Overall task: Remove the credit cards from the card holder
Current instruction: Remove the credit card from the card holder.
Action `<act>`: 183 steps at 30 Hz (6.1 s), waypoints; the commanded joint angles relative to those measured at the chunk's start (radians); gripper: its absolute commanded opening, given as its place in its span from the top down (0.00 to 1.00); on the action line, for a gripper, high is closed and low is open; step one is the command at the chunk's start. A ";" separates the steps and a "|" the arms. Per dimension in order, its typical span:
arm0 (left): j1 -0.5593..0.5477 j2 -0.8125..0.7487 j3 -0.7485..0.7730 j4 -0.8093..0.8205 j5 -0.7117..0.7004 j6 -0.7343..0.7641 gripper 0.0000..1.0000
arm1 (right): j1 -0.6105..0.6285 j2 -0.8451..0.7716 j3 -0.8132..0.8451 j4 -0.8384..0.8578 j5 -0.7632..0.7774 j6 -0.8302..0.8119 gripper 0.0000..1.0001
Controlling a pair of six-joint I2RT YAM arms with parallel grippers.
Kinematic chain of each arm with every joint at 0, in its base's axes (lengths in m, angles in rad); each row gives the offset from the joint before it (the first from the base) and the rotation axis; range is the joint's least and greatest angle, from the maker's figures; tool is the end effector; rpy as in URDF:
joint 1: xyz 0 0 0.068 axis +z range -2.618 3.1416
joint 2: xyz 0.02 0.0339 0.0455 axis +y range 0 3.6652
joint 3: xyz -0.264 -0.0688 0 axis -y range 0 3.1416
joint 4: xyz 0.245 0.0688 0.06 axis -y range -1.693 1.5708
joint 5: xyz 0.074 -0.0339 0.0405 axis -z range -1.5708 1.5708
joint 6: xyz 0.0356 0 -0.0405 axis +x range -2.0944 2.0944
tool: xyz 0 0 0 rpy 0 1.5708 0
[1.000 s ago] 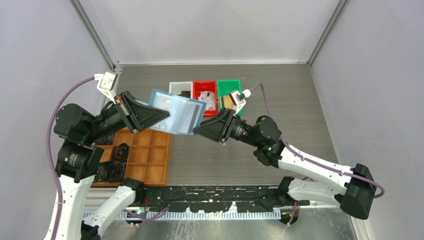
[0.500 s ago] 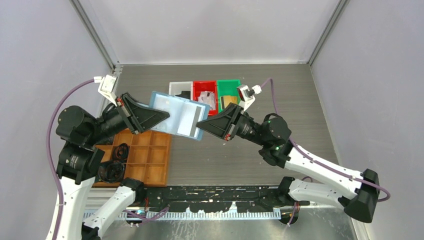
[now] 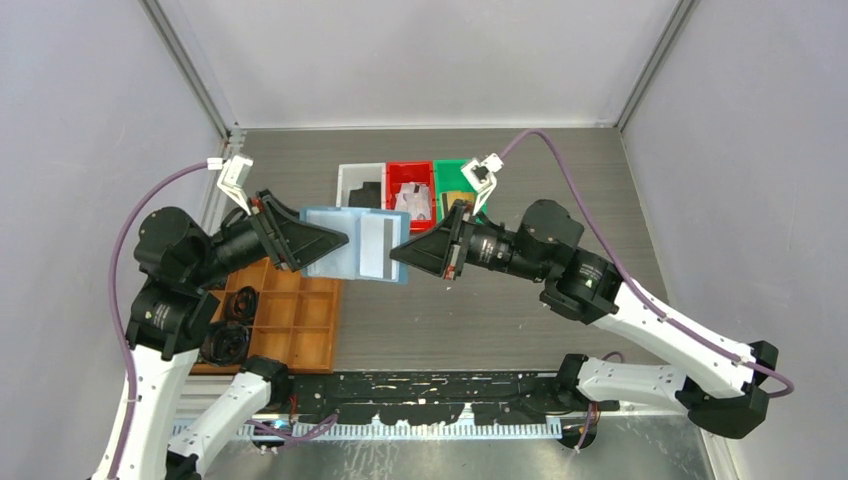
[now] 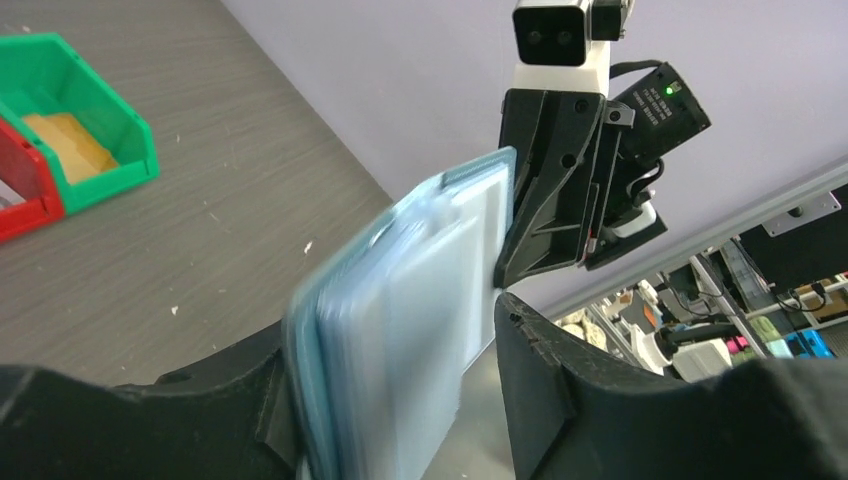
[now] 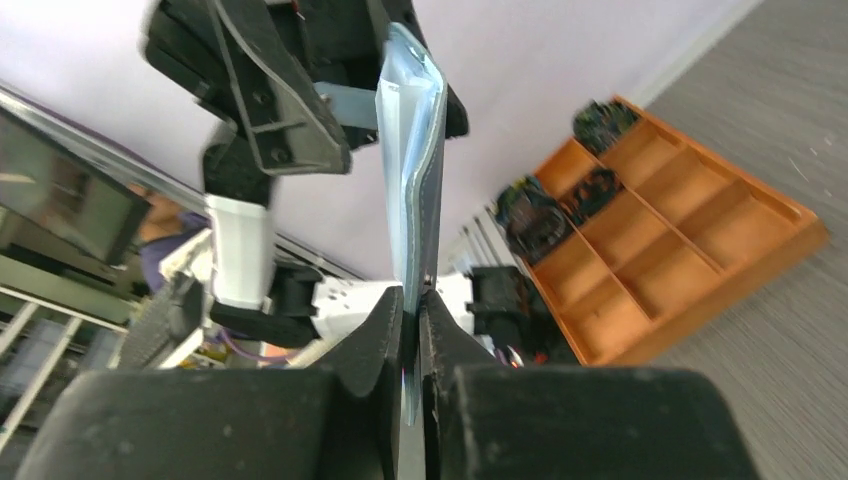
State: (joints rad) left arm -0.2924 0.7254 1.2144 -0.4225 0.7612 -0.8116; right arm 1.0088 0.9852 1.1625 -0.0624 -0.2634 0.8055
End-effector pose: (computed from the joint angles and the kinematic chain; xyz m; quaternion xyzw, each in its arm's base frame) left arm 0.0984 -0.0553 0.4633 0.0993 0.6827 -0.5716 0.4442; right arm 0.1053 0.1846 0.4482 -0.1645 0.6462 0.6368 0.3871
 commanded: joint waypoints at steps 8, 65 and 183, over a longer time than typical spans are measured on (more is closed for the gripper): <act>0.002 0.000 -0.020 0.014 0.013 0.123 0.61 | 0.112 0.120 0.184 -0.221 0.185 -0.116 0.99; 0.002 -0.029 -0.012 0.012 -0.013 0.035 1.00 | 0.136 0.016 0.044 -0.076 0.259 -0.075 0.99; 0.002 0.005 0.083 0.133 0.148 -0.090 1.00 | 0.242 -0.043 -0.080 0.302 0.105 -0.160 0.53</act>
State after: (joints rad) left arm -0.2878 0.7326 1.2957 -0.3248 0.9245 -0.9730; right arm 1.2442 0.9390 1.0389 0.0448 -0.0479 0.5869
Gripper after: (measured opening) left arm 0.118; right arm 0.468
